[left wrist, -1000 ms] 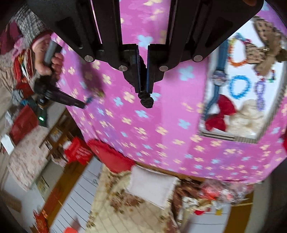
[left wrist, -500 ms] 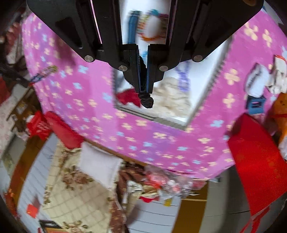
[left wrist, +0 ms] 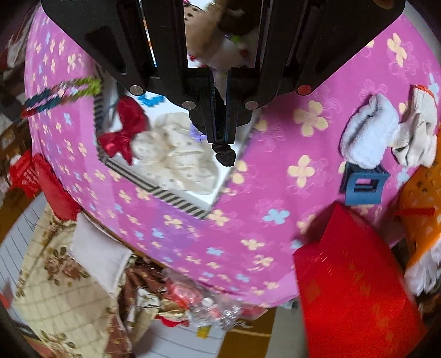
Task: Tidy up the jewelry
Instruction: 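Carry the clips and scrunchie into the white tray and open both tools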
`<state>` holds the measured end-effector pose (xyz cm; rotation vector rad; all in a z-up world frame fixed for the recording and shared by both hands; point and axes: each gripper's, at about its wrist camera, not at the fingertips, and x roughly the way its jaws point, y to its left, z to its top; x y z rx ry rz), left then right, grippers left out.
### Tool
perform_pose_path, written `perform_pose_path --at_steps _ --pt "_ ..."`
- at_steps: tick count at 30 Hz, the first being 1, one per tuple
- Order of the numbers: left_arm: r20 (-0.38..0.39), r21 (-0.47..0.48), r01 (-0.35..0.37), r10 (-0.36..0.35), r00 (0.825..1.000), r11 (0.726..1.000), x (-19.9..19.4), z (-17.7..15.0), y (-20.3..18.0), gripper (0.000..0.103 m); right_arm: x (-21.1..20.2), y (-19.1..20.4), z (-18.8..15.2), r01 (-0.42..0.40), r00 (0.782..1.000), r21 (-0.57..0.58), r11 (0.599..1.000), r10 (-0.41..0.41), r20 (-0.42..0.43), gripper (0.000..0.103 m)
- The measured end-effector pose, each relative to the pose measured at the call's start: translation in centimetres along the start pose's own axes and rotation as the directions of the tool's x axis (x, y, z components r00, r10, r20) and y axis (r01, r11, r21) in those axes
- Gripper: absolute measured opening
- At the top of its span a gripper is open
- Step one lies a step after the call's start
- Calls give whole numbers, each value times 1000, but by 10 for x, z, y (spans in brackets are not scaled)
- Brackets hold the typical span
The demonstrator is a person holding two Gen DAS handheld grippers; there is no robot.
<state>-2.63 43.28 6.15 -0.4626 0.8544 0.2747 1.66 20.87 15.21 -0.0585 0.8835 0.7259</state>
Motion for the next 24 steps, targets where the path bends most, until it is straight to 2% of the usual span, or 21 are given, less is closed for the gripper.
perform_pose_path --at_steps 7,13,19,24 --pt "-48 -38 19 -21 999 999 17 1 15 5 64 23 10 30 997 -15 999 -31 -65 11" --pt "-24 -22 14 -15 1000 1000 13 2 13 5 97 17 9 78 992 -3 997 -78 -104 11" --pt "-18 -27 47 -48 999 999 7 3 12 8 98 4 8 95 990 20 995 -93 -107 11" --pt "7 -2 41 -41 999 999 0 2 5 10 79 4 7 65 995 31 997 -62 -75 11"
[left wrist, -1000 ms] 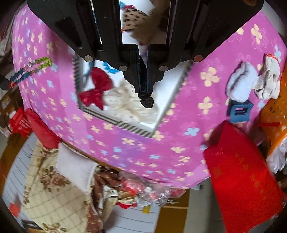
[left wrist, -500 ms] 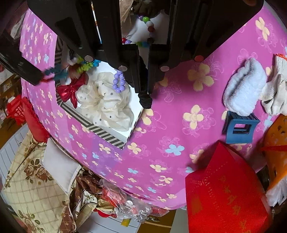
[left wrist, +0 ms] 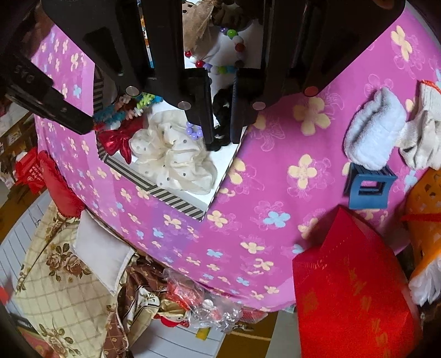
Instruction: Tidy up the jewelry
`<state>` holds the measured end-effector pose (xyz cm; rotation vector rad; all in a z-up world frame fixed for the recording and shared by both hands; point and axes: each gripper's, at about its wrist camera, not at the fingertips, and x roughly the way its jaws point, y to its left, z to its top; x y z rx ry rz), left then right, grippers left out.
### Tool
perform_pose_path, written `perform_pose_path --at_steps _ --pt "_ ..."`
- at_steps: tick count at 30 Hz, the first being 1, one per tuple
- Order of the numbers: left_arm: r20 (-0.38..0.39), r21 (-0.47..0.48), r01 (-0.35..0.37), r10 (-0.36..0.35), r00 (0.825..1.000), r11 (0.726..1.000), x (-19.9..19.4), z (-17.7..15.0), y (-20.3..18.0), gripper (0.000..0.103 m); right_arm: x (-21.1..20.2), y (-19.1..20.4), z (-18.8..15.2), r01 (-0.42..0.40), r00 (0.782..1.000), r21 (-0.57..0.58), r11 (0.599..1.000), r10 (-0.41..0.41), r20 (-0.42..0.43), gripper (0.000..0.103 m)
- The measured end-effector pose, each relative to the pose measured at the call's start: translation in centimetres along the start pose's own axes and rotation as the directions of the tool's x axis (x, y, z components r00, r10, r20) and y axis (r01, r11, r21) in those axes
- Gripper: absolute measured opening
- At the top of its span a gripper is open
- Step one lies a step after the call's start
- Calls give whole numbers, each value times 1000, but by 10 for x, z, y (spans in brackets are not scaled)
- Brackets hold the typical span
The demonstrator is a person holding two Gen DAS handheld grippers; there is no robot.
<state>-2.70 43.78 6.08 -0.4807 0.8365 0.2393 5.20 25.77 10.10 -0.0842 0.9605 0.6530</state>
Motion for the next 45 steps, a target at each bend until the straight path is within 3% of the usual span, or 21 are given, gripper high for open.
perform_pose_path --at_steps 4,14,18,22,23,25,30,31,32,33,36,40,41,43,45 --pt "30 8 -1 1 1000 1000 -7 0 -3 19 -23 7 -5 -56 998 -4 998 56 32 11" --pt "49 14 -39 38 998 999 -11 -4 -2 19 -41 44 -28 -160 987 -57 985 161 9 11" --pt "55 14 -40 39 998 999 -13 -5 -1 19 -21 49 -42 -141 990 -64 988 139 -37 11" --pt "71 26 -52 50 996 998 -16 -6 -5 20 1 35 -61 -73 994 -50 996 68 -84 11" --pt "78 31 -59 56 995 998 -17 -7 -6 22 7 29 -67 -61 993 -40 997 56 -103 11" --pt "99 32 -71 67 993 997 -20 -8 -9 38 17 17 -76 -46 990 -12 999 44 -136 11" --pt "152 42 -92 85 985 995 -30 -9 -13 42 23 3 -85 -14 987 14 1000 16 -159 12" --pt "161 44 -91 83 984 995 -31 -9 -13 44 22 2 -86 -3 987 8 1000 4 -158 20" --pt "169 45 -94 85 982 995 -32 -9 -14 45 22 2 -87 6 988 2 1000 -5 -152 37" --pt "177 47 -101 92 980 994 -33 -10 -14 48 19 2 -88 14 990 -4 1000 -15 -139 43" --pt "228 49 -153 138 964 987 -38 -12 -18 52 6 3 -91 41 995 -24 999 -42 -88 46" --pt "303 43 -212 189 934 976 -47 -14 -22 70 -11 2 -97 61 997 -35 998 -63 -48 46" --pt "322 33 -231 208 924 972 -50 -15 -22 70 -14 2 -99 67 997 -37 997 -69 -41 46" --pt "362 19 -278 252 897 960 -56 -18 -22 70 -24 -2 -108 89 996 -38 995 -90 -22 46" --pt "423 4 -337 304 854 941 -65 -21 -25 71 -32 -5 -116 107 994 -41 993 -107 -10 46"
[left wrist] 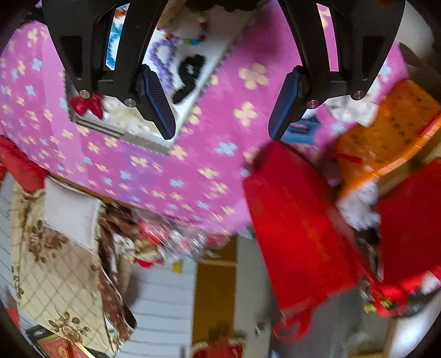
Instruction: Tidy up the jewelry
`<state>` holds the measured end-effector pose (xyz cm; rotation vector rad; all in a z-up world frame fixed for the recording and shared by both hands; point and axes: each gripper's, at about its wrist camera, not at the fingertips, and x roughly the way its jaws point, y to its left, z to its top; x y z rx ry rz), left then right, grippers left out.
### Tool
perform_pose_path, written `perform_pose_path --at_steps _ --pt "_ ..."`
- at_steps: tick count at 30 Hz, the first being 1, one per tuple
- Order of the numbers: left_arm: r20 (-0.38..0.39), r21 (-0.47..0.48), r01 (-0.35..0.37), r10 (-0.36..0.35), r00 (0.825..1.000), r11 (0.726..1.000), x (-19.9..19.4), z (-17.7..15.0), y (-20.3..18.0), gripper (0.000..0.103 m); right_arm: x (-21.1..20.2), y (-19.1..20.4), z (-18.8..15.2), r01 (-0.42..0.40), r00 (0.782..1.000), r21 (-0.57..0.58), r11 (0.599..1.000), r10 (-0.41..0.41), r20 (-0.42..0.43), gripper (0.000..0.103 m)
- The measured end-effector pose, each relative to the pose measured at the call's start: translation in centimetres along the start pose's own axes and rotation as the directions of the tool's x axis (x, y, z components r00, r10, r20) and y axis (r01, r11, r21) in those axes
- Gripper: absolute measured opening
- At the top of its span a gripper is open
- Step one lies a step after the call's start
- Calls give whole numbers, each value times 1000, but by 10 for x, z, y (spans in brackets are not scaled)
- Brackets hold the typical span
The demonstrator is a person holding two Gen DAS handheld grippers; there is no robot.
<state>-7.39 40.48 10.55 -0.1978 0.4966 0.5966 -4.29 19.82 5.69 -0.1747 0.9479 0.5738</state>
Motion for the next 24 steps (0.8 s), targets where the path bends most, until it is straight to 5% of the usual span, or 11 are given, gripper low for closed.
perform_pose_path --at_steps 3,7,13,18,24 --pt "80 -3 -78 78 994 997 -17 1 1 86 -15 -8 -17 46 999 -11 999 -46 25 46" --pt "171 -56 -67 76 982 996 -45 2 5 103 -39 -20 -39 110 993 -15 994 -109 56 46" --pt "215 -92 13 7 977 996 -87 -8 0 103 -75 -46 -67 148 986 34 988 -150 78 47" --pt "156 -70 14 -3 988 997 -129 -29 -18 103 -103 -63 -87 196 973 57 979 -201 112 47" --pt "103 4 119 -119 988 993 -182 -44 -41 103 -132 -70 -104 237 956 67 969 -245 162 47"
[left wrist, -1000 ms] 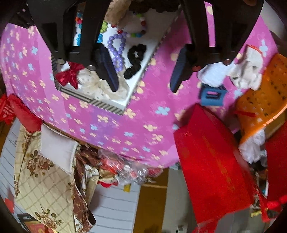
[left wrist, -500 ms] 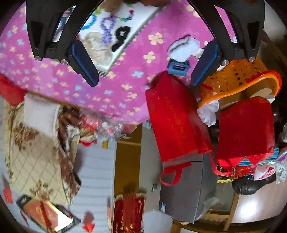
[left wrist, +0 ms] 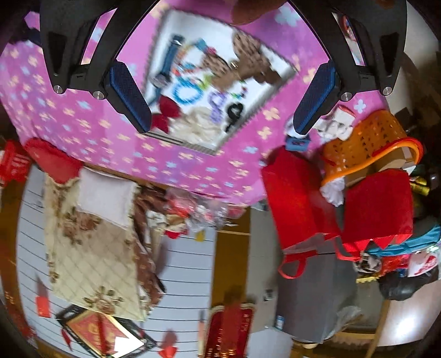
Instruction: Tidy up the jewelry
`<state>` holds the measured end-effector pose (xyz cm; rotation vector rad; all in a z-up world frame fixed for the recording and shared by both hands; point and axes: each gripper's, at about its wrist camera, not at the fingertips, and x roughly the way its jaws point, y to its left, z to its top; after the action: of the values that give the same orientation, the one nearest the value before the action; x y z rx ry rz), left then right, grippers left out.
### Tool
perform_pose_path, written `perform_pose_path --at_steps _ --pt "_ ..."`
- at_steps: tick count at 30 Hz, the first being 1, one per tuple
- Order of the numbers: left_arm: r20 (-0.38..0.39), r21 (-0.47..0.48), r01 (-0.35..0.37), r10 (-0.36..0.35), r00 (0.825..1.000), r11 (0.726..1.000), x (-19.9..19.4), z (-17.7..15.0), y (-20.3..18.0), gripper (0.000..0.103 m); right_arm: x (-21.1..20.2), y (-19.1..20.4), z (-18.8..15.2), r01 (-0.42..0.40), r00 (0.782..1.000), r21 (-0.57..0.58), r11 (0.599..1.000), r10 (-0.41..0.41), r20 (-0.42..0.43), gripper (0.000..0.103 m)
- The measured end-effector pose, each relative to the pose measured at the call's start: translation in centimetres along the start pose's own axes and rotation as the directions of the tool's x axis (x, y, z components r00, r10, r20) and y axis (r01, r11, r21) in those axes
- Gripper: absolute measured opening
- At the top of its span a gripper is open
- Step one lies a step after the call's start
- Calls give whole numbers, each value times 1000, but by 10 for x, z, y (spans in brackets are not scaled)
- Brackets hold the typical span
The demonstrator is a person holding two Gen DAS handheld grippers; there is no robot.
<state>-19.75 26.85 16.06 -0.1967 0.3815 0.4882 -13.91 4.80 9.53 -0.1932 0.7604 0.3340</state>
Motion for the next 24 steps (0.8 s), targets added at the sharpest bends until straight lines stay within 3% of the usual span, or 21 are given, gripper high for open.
perform_pose_path --at_steps 3,10,24 --pt "-51 2 50 -50 997 999 -21 -4 -11 103 -13 -9 -6 10 1000 19 1000 -10 18 47" --pt "-124 142 4 14 992 990 -50 -26 -37 103 -41 -28 -22 47 997 63 997 -51 55 48" --pt "-219 181 23 17 976 983 -77 -75 -39 103 -68 -31 -42 55 996 100 993 -61 59 56"
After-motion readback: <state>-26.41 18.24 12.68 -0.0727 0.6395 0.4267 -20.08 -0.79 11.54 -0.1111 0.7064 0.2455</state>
